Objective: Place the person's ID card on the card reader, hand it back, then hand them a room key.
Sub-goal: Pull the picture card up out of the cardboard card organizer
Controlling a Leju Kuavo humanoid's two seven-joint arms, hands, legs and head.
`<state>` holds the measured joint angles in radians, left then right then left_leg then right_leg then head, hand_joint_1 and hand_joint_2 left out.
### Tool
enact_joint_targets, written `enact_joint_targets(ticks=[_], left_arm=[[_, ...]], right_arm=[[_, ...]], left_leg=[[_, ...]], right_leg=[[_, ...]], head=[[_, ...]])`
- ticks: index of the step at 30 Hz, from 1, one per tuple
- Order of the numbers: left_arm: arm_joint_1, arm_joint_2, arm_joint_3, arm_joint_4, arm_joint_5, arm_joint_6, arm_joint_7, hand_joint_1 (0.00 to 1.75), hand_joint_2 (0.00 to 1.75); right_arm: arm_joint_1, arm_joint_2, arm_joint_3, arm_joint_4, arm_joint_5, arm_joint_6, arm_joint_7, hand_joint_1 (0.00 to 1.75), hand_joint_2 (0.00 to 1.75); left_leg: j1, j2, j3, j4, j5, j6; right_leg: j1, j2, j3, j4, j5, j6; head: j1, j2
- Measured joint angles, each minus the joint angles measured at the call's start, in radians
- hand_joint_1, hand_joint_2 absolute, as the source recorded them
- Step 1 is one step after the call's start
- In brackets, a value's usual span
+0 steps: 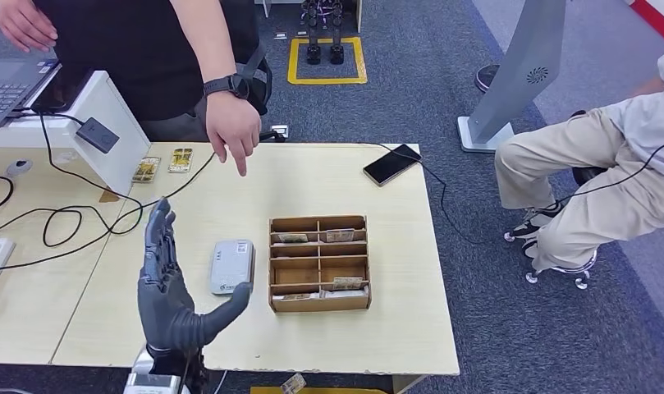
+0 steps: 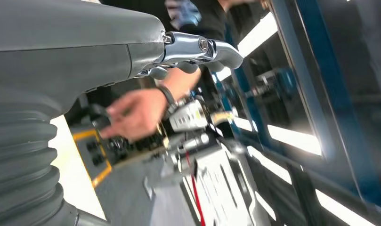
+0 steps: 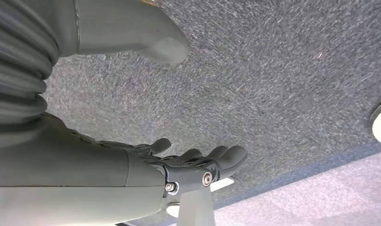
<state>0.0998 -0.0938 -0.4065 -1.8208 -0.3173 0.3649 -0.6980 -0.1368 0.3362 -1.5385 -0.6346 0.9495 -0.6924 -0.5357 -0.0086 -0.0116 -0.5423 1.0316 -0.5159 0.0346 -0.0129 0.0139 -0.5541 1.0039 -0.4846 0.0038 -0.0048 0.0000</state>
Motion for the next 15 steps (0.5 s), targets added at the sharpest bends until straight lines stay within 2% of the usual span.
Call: enact_joint_targets(ticks=[8, 15], left_arm=[[-0.006, 0.06, -0.069, 0.0, -0.032, -0.042, 0.008, 0.0, 1.75], [-0.057, 0.113, -0.14, 0.036, -0.152, -0.206, 0.075, 0.0, 1.75]], right_arm=[[-0.001, -0.003, 0.0, 0.016, -0.001, 0.0, -0.008, 0.0, 1.75], [-0.002, -0.009, 0.0, 0.038, -0.006, 0.0, -0.024, 0.0, 1.75]], left_leg=[[0.0, 0.0, 0.0, 0.0, 0.0, 0.0], [0.0, 0.0, 0.0, 0.0, 0.0, 0.0]], right_leg=[[0.0, 0.0, 0.0, 0.0, 0.0, 0.0], [0.0, 0.0, 0.0, 0.0, 0.0, 0.0]], head=[[0.0, 0.0], [0.0, 0.0]])
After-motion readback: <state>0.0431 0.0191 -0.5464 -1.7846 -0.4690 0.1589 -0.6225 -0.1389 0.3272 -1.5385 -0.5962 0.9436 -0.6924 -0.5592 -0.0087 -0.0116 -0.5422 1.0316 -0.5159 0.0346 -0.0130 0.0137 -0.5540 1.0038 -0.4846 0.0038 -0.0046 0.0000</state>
